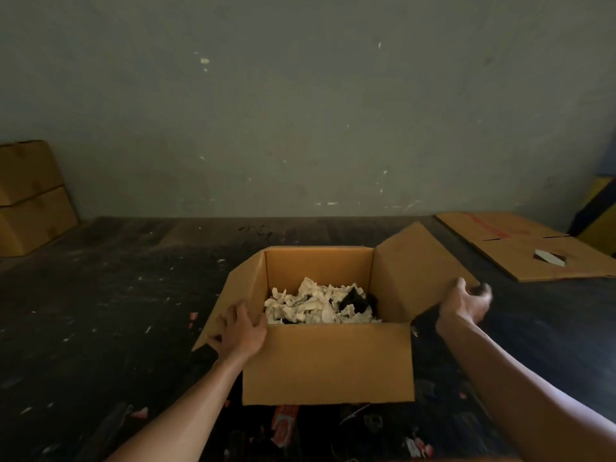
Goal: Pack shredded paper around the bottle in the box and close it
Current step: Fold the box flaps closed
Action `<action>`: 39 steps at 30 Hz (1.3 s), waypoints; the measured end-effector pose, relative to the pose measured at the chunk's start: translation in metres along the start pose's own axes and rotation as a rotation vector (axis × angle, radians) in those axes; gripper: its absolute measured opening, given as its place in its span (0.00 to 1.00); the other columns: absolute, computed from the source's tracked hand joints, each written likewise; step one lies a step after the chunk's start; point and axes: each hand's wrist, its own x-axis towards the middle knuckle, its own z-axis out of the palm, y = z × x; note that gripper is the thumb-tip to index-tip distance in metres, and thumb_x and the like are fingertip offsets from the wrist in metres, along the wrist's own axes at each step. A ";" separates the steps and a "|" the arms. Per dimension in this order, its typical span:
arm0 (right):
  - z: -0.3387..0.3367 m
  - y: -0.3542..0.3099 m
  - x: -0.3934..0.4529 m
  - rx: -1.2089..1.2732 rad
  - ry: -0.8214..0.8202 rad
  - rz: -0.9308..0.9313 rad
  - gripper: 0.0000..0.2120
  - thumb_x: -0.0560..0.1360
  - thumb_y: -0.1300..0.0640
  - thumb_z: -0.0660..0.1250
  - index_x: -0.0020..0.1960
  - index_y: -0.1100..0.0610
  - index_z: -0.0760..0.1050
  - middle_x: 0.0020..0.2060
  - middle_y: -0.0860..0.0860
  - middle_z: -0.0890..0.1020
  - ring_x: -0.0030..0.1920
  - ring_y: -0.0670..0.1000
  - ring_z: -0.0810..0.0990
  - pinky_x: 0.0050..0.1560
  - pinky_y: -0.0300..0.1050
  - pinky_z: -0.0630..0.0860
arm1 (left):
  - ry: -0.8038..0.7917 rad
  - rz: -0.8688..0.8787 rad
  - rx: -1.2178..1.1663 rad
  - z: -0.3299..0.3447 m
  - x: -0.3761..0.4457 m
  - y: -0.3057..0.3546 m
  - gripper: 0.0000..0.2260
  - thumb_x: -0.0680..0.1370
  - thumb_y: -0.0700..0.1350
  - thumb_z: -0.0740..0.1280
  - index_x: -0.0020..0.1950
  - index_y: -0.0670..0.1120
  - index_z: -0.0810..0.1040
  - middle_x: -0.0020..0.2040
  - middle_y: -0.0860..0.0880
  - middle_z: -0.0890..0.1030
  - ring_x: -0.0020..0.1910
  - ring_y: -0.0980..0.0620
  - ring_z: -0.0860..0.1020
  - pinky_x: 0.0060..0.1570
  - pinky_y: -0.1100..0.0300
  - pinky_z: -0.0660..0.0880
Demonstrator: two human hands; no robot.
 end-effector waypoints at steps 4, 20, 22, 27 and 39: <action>0.015 0.003 -0.038 -0.203 -0.392 -0.291 0.06 0.81 0.52 0.63 0.55 0.43 0.74 0.52 0.51 0.81 0.44 0.46 0.81 0.38 0.41 0.76 | 0.017 -0.025 -0.085 -0.002 -0.005 -0.009 0.29 0.79 0.63 0.55 0.78 0.58 0.54 0.80 0.49 0.54 0.78 0.43 0.49 0.71 0.33 0.42; 0.041 0.082 -0.062 -1.560 -1.098 -0.975 0.34 0.76 0.29 0.40 0.75 0.42 0.62 0.78 0.46 0.60 0.77 0.50 0.55 0.74 0.59 0.51 | 0.177 -0.686 -0.915 -0.029 0.005 -0.034 0.37 0.78 0.54 0.67 0.79 0.43 0.51 0.69 0.36 0.71 0.65 0.35 0.72 0.65 0.40 0.69; 0.044 0.081 -0.061 -1.587 -1.138 -0.942 0.34 0.77 0.29 0.39 0.75 0.42 0.62 0.79 0.47 0.60 0.78 0.51 0.55 0.74 0.60 0.51 | 0.281 -0.661 -0.951 -0.044 0.010 -0.027 0.35 0.79 0.51 0.66 0.79 0.44 0.51 0.69 0.37 0.72 0.65 0.36 0.73 0.64 0.42 0.71; 0.050 0.078 -0.064 -1.624 -1.186 -0.895 0.35 0.77 0.29 0.38 0.76 0.44 0.61 0.79 0.49 0.59 0.78 0.52 0.54 0.74 0.62 0.50 | 0.479 -0.295 -1.020 -0.069 0.014 0.011 0.23 0.81 0.46 0.63 0.75 0.48 0.63 0.67 0.42 0.74 0.64 0.41 0.74 0.60 0.47 0.73; 0.033 0.060 -0.050 -1.519 -1.340 -0.953 0.25 0.82 0.39 0.46 0.76 0.46 0.64 0.77 0.45 0.63 0.77 0.45 0.56 0.76 0.56 0.47 | -0.333 0.516 0.116 -0.035 -0.010 0.055 0.26 0.80 0.57 0.62 0.77 0.59 0.59 0.78 0.53 0.62 0.75 0.49 0.62 0.70 0.48 0.63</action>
